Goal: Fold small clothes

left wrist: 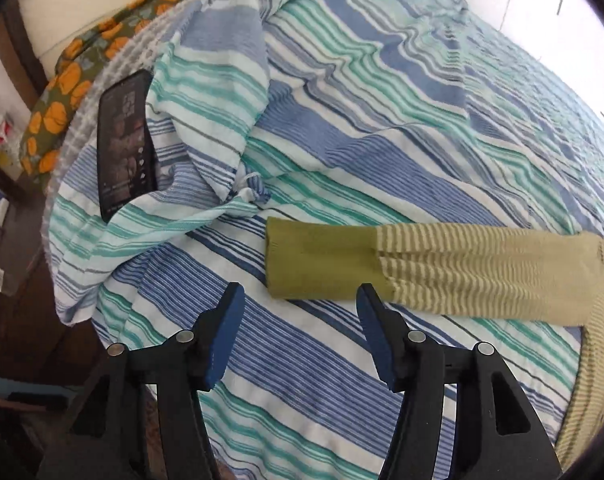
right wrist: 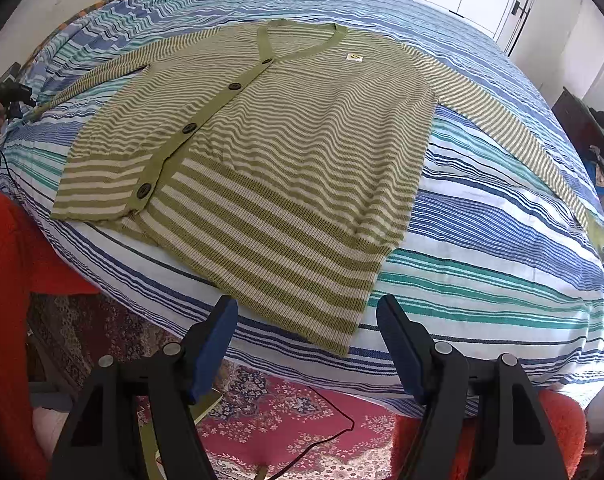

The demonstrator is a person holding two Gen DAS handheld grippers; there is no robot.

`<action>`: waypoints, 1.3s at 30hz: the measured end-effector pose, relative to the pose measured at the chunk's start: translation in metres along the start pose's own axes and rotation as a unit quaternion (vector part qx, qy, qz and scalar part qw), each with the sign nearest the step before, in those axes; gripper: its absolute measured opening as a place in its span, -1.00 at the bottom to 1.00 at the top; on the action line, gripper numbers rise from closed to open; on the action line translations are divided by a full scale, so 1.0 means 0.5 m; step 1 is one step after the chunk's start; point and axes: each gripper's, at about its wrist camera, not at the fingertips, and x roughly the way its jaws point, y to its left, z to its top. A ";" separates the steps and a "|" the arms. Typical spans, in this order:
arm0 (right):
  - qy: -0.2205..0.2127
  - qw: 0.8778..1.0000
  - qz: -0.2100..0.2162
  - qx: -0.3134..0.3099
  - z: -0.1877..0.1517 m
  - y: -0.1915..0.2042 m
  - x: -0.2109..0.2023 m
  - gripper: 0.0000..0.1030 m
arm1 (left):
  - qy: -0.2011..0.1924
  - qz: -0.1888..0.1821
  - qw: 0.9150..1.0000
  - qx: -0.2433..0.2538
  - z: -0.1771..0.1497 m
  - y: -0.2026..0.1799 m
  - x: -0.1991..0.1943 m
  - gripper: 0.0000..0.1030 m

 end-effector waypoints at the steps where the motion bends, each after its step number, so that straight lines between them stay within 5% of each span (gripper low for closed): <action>1: -0.005 1.000 0.002 0.011 0.001 -0.009 -0.004 0.39 | -0.009 -0.027 0.999 0.014 -0.026 -0.020 -0.031 0.17; 4: -0.013 0.998 0.019 0.056 0.004 -0.047 -0.010 0.40 | 0.001 -0.143 0.988 0.057 -0.129 -0.104 -0.112 0.28; 8: -0.025 0.987 0.055 0.149 0.002 -0.125 -0.012 0.54 | 0.063 -0.263 0.954 0.132 -0.277 -0.279 -0.166 0.34; 11: -0.039 0.972 0.093 0.213 -0.004 -0.177 -0.007 0.60 | 0.113 -0.302 0.933 0.160 -0.389 -0.384 -0.151 0.38; 14: -0.035 0.963 0.129 0.234 0.004 -0.204 0.020 0.60 | 0.150 -0.302 0.927 0.161 -0.473 -0.458 -0.125 0.38; 18: -0.001 0.968 0.132 0.213 0.016 -0.192 0.082 0.65 | 0.129 -0.282 0.933 0.181 -0.538 -0.503 -0.136 0.63; 19: 0.004 0.970 0.128 0.208 0.012 -0.186 0.094 0.67 | 0.122 -0.273 0.936 0.184 -0.541 -0.509 -0.137 0.54; 20: 0.004 0.971 0.127 0.200 0.010 -0.179 0.101 0.68 | 0.121 -0.273 0.937 0.184 -0.542 -0.513 -0.141 0.35; 21: 0.006 0.974 0.125 0.190 0.011 -0.171 0.105 0.60 | 0.130 -0.286 0.932 0.182 -0.544 -0.513 -0.142 -0.59; 22: 0.009 0.976 0.125 0.180 0.013 -0.166 0.106 0.03 | 0.152 -0.302 0.925 0.174 -0.544 -0.515 -0.139 -0.95; 23: 0.011 0.975 0.133 0.177 0.015 -0.162 0.105 -0.78 | 0.156 -0.305 0.925 0.163 -0.549 -0.513 -0.141 -0.95; 25: 0.015 0.969 0.165 0.182 0.010 -0.165 0.101 -0.92 | 0.149 -0.315 0.924 0.160 -0.554 -0.506 -0.162 -0.96; 29: 0.023 0.976 0.132 0.172 -0.005 -0.161 0.068 -0.95 | 0.161 -0.292 0.930 0.155 -0.572 -0.481 -0.148 -0.97; 35: 0.033 0.981 0.085 0.171 -0.020 -0.163 0.084 -1.00 | 0.138 -0.293 0.933 0.158 -0.578 -0.487 -0.136 -0.85; 37: 0.014 0.981 0.083 0.176 -0.020 -0.168 0.067 -0.90 | 0.108 -0.278 0.940 0.166 -0.579 -0.478 -0.160 -0.33; 38: 0.004 0.980 0.078 0.181 -0.027 -0.173 0.054 -0.61 | 0.084 -0.269 0.944 0.171 -0.578 -0.475 -0.177 -0.09; 39: -0.009 0.980 0.068 0.186 -0.029 -0.178 0.042 -0.36 | 0.050 -0.253 0.950 0.174 -0.577 -0.474 -0.198 0.37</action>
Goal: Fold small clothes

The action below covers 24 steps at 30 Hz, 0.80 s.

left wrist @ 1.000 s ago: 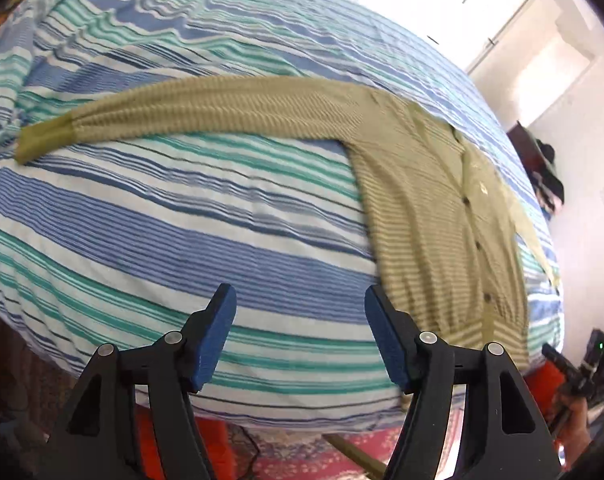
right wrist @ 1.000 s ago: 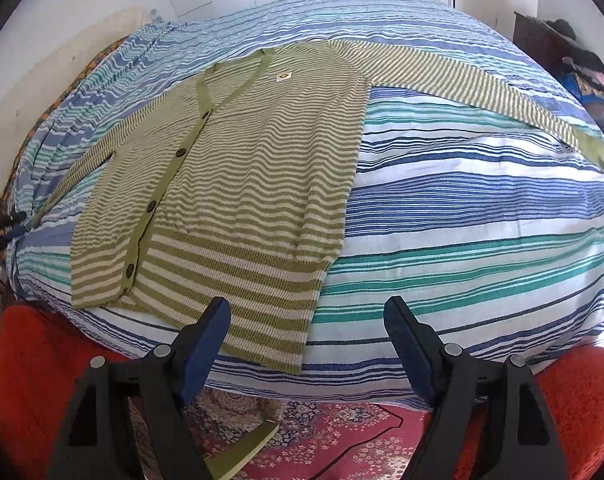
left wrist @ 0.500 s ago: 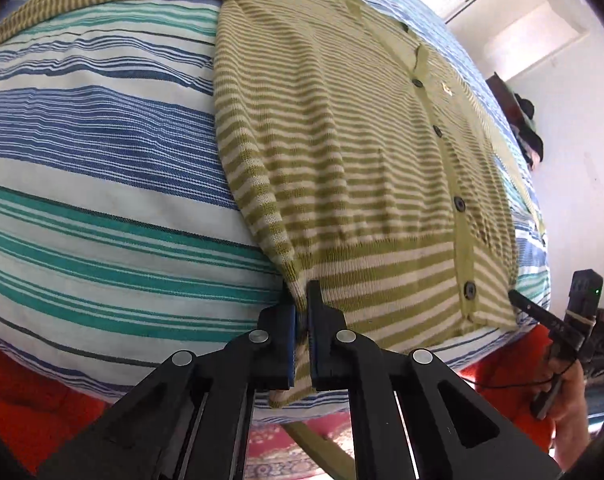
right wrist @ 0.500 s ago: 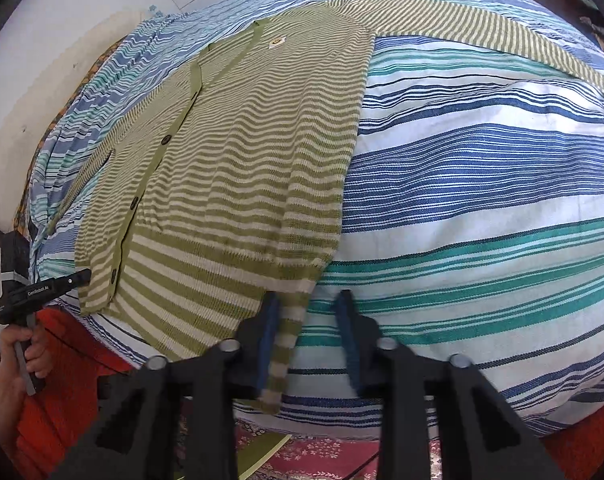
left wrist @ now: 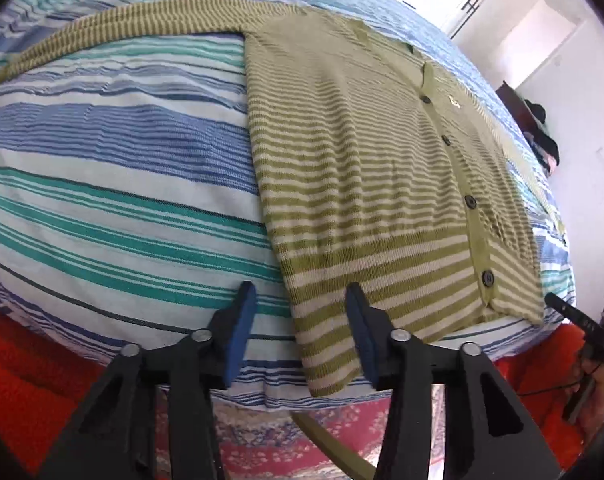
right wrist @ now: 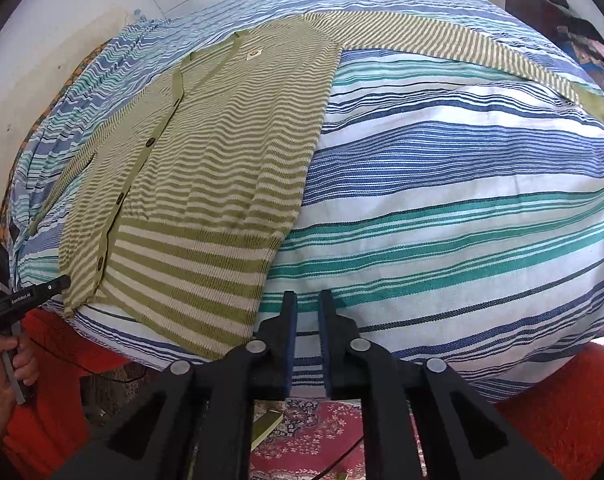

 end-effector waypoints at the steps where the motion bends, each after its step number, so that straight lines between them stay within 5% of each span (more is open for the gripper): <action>1: -0.020 1.000 -0.011 0.003 -0.001 -0.001 -0.015 0.24 | -0.031 0.021 0.999 0.012 -0.001 -0.009 -0.019 0.61; 2: -0.046 0.999 -0.026 0.003 -0.002 0.004 -0.034 0.48 | -0.056 0.036 0.997 0.024 -0.002 -0.019 -0.034 0.68; 8: -0.170 0.979 -0.042 -0.106 -0.006 0.115 -0.110 0.48 | -0.093 0.066 0.990 0.080 0.007 -0.087 -0.027 0.75; 12: -0.137 0.976 0.015 -0.169 -0.009 0.192 -0.047 0.48 | -0.065 0.065 0.986 0.141 -0.003 -0.139 0.026 0.77; 14: -0.080 0.982 0.008 -0.173 -0.012 0.200 0.020 0.47 | -0.009 0.100 0.980 0.171 -0.016 -0.159 0.088 0.77; 16: -0.012 0.988 -0.003 -0.151 -0.020 0.182 0.093 0.48 | -0.001 0.120 0.975 0.189 -0.026 -0.168 0.109 0.84; 24: -0.020 0.990 0.008 -0.139 -0.028 0.161 0.103 0.49 | 0.015 0.110 0.979 0.169 -0.024 -0.150 0.115 0.99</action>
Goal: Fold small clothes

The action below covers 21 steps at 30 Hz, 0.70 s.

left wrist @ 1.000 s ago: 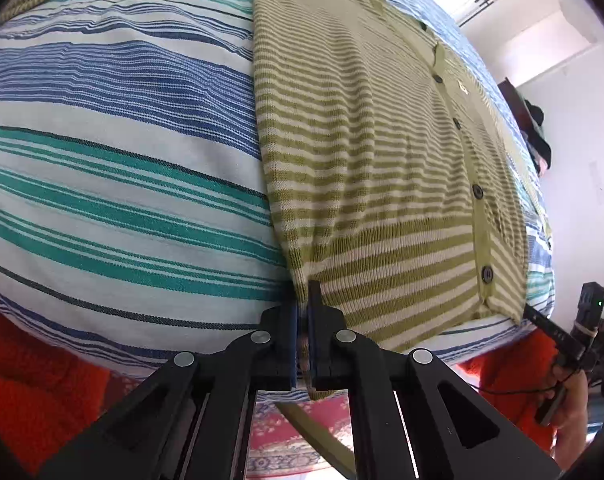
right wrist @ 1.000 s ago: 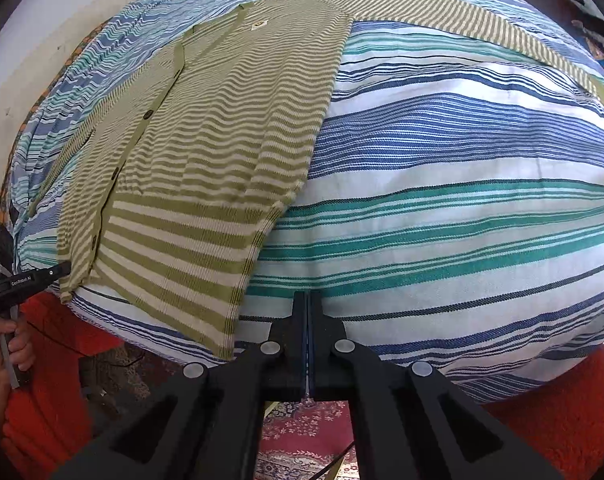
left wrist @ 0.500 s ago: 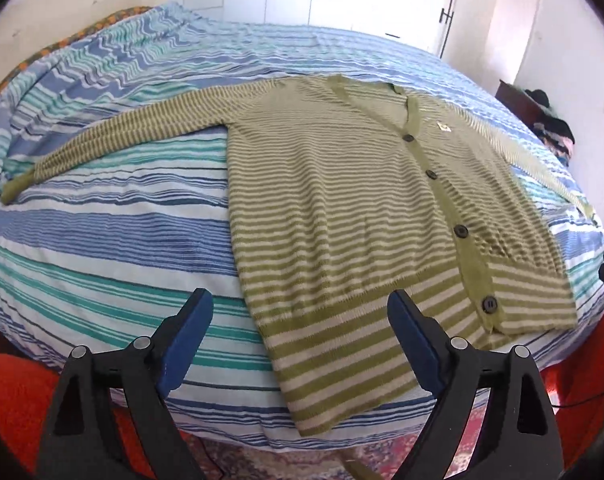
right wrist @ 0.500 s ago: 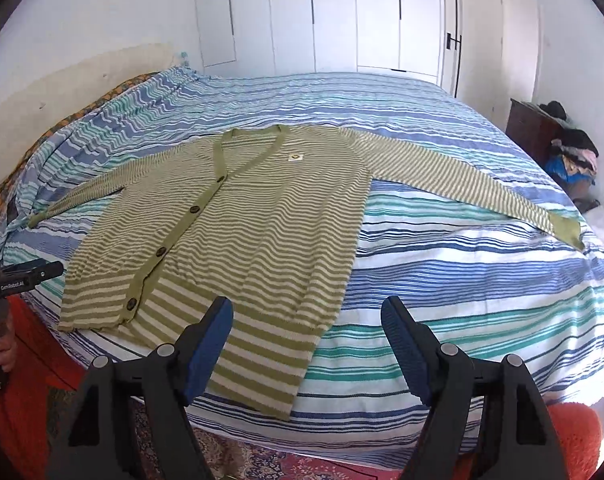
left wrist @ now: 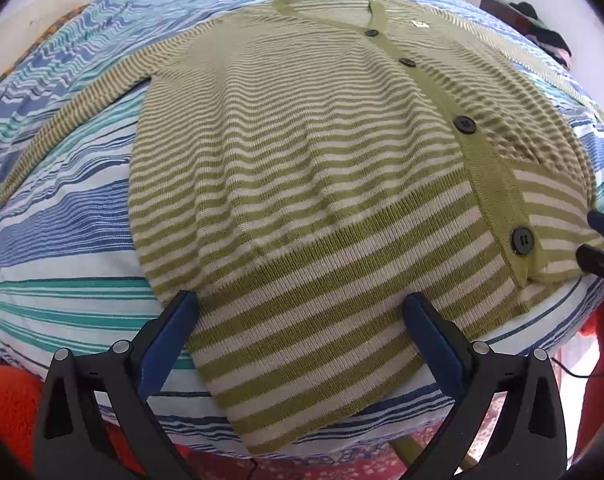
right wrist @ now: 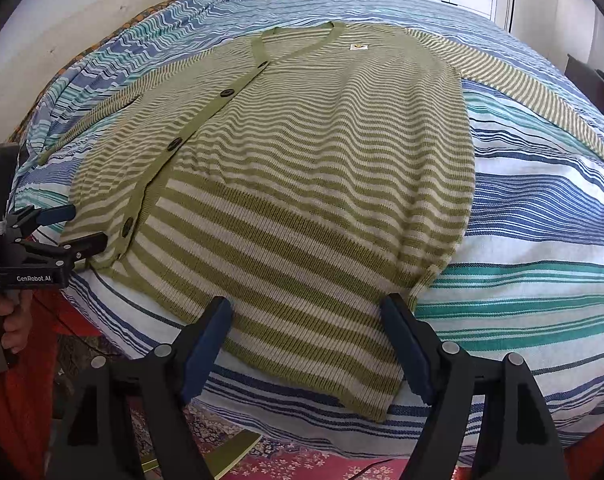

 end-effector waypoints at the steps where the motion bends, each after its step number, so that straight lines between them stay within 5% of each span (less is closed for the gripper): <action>1: 0.000 1.000 0.000 0.000 0.001 0.000 0.000 0.49 | 0.000 0.001 1.000 0.001 -0.001 -0.002 0.000 0.99; 21: 0.002 1.000 -0.004 0.002 0.000 0.007 0.003 0.51 | 0.014 0.005 1.000 0.006 -0.002 -0.008 0.003 0.99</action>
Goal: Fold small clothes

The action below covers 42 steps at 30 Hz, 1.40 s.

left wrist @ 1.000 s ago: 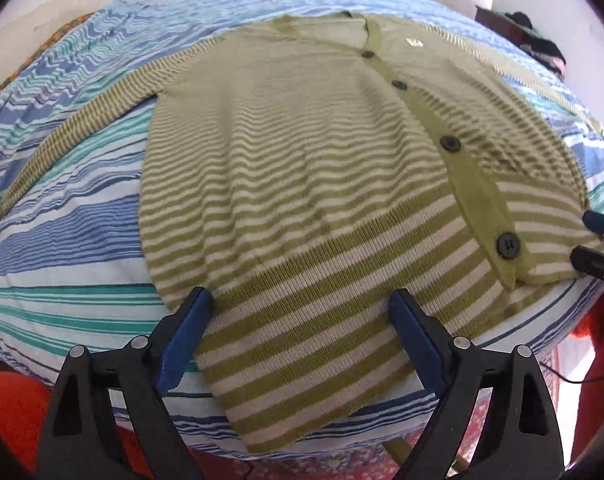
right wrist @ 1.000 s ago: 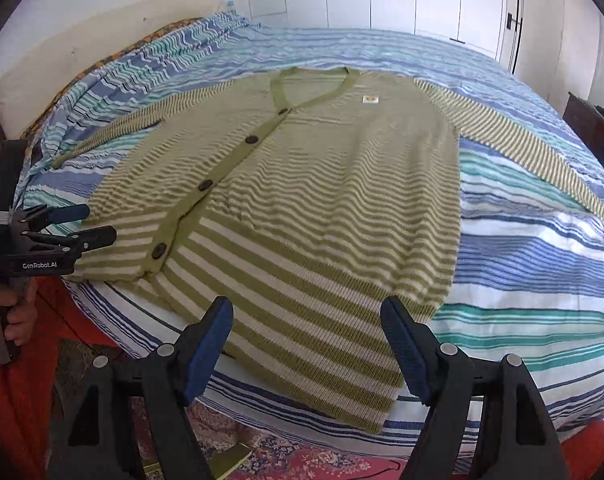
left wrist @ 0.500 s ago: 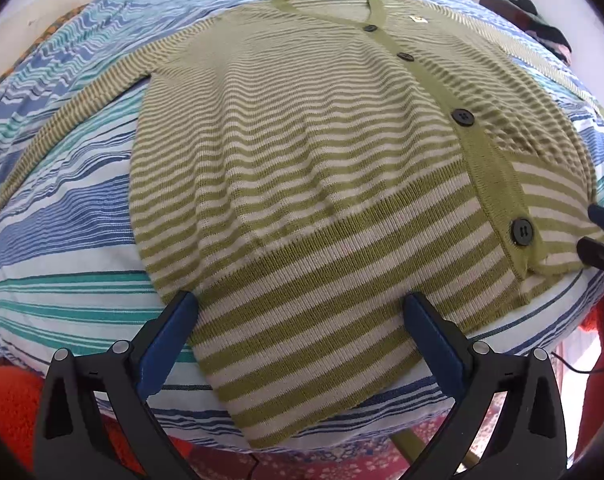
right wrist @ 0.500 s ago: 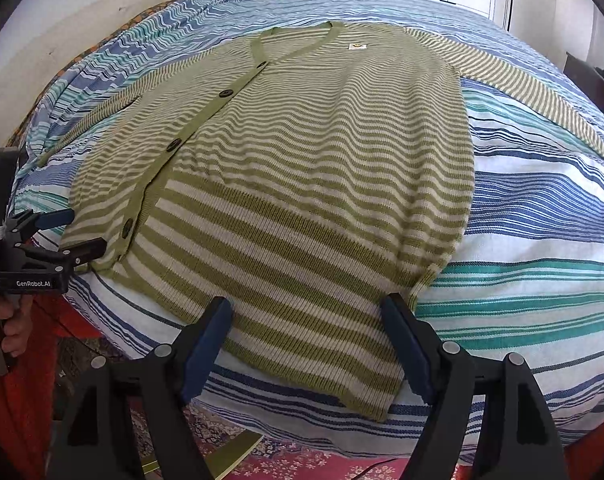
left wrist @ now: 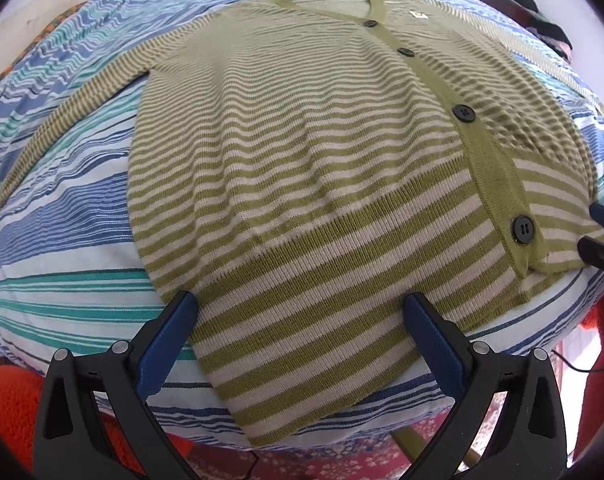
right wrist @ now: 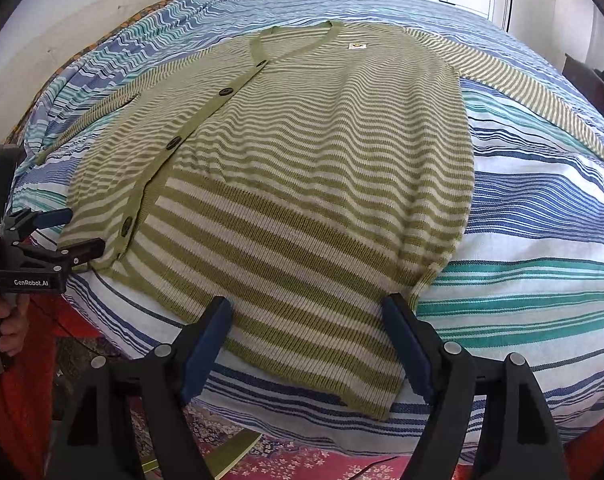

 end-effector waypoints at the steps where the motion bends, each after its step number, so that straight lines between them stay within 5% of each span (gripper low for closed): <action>1: 0.000 1.000 0.000 0.000 0.000 -0.001 0.000 0.51 | 0.000 0.000 1.000 0.000 0.000 0.000 0.000 0.99; 18: 0.002 1.000 0.005 -0.001 0.000 0.004 -0.031 0.58 | -0.007 0.003 1.000 0.002 -0.007 -0.007 -0.004 0.99; 23: -0.058 0.986 0.090 0.131 0.019 -0.121 -0.122 0.58 | -0.014 -0.002 1.000 -0.001 -0.013 -0.003 -0.013 0.99; 26: -0.104 0.958 0.104 0.247 0.032 -0.294 -0.170 0.58 | -0.016 -0.002 1.000 0.001 -0.016 -0.003 -0.014 0.99; 31: -0.184 0.887 0.074 0.417 0.034 -0.634 -0.235 0.58 | -0.020 0.000 1.000 0.004 -0.021 -0.002 -0.014 0.99; 35: -0.216 0.811 0.083 0.537 0.002 -0.850 -0.241 0.58 | -0.023 0.003 1.000 0.006 -0.024 -0.003 -0.015 0.99; 38: -0.230 0.761 0.105 0.597 -0.033 -0.933 -0.218 0.58 | -0.025 0.007 1.000 0.009 -0.026 -0.007 -0.015 0.99; 40: -0.225 0.743 0.114 0.619 -0.045 -0.968 -0.190 0.58 | -0.027 0.009 1.000 0.011 -0.028 -0.010 -0.016 0.99; 42: -0.222 0.743 0.112 0.622 -0.044 -0.991 -0.170 0.57 | -0.029 0.009 0.999 0.012 -0.030 -0.011 -0.017 0.99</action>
